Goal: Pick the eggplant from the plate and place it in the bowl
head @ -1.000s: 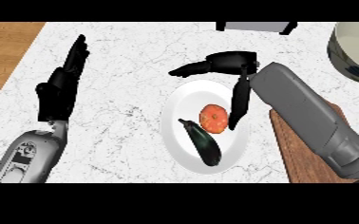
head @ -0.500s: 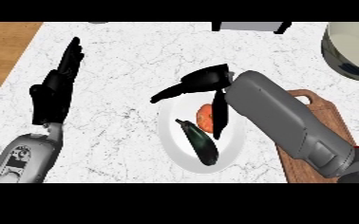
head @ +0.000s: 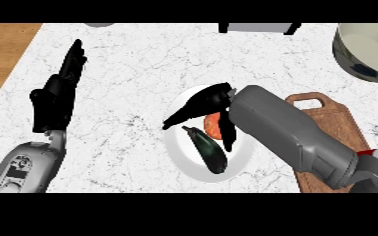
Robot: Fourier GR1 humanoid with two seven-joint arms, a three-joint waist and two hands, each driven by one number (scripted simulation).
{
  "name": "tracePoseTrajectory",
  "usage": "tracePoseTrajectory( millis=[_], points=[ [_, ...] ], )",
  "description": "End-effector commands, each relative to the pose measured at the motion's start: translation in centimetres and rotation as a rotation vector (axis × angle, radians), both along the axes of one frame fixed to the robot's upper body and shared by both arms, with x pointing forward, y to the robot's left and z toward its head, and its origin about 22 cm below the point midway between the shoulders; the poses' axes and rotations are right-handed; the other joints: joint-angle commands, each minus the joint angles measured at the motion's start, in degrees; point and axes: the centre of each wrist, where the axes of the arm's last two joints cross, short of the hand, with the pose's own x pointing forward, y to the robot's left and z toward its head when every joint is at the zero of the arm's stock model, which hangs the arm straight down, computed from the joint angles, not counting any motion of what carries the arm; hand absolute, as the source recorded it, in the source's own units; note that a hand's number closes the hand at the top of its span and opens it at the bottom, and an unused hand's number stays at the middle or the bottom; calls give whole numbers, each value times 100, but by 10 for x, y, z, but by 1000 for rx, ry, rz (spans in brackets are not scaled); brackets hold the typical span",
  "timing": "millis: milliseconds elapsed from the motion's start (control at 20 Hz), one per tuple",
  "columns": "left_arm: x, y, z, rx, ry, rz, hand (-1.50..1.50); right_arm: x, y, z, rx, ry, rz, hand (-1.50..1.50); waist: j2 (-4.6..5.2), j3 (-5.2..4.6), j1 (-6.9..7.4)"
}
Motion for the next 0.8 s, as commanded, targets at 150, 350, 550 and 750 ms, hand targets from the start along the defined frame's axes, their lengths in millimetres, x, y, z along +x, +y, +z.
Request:
tracePoseTrajectory(
  millis=[150, 350, 550, 750],
  points=[
    [4, 5, -6, 5, -9, 17, 0, 0, 12, -22, -21, 121, 116, -150, -12, -4, -87],
    [-2, 15, -1, 13, 13, 7, 0, -3, 18, -40, -46, 124, 108, -150, -13, -3, -56],
    [-13, 16, -10, 9, 14, 18, 0, -8, 14, -51, -34, 137, 124, -150, -37, -4, -89],
    [-14, 1, -10, -2, 10, 24, 0, -17, 23, -72, -32, 132, 132, -150, -22, -1, -56]
  ],
)
